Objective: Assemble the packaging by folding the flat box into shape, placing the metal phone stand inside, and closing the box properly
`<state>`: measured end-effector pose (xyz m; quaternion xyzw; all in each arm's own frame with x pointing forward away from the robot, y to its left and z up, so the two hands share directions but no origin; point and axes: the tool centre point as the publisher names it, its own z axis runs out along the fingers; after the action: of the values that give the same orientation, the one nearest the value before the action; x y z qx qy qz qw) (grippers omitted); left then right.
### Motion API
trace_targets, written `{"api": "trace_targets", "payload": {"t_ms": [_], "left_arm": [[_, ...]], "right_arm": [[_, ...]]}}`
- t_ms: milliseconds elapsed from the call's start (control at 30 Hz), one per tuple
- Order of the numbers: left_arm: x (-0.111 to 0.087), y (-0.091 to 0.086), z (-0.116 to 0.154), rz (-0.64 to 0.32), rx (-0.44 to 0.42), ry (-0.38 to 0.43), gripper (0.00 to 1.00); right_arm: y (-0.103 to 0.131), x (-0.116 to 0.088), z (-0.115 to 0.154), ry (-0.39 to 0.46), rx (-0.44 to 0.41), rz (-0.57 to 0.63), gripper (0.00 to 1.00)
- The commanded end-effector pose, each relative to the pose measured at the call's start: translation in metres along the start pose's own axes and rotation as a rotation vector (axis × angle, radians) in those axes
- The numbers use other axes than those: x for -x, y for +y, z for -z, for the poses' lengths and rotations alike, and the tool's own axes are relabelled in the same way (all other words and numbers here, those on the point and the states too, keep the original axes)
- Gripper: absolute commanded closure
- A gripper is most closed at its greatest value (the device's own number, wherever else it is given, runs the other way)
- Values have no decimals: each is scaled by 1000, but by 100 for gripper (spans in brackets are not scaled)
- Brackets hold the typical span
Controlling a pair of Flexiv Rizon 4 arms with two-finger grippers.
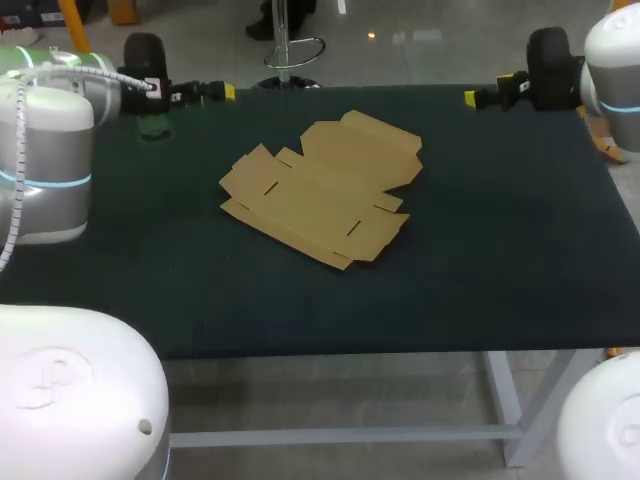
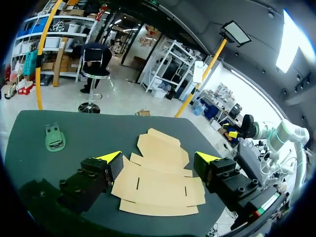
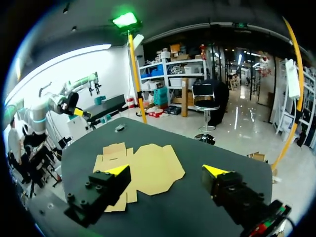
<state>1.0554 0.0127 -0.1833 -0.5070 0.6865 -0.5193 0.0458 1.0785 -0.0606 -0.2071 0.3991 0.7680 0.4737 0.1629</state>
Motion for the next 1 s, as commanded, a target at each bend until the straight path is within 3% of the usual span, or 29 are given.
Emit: {"api": "trace_targets", "payload": {"t_ms": [33, 300, 533, 600, 1000], "left_arm": [[-4, 2, 14, 26, 259, -18, 0], [-7, 18, 19, 103, 415, -44, 0], [-1, 28, 20, 168, 520, 3, 0], [3, 29, 21, 231, 551, -55, 0], [3, 29, 21, 231, 551, -55, 0]], "right_arm": [[-1, -9, 12, -5, -229, -59, 0], [-26, -12, 22, 33, -339, -202, 0], [-44, -13, 30, 68, -414, -323, 0], [-49, -14, 33, 74, -420, -326, 0], [-49, -14, 33, 74, -420, -326, 0]]}}
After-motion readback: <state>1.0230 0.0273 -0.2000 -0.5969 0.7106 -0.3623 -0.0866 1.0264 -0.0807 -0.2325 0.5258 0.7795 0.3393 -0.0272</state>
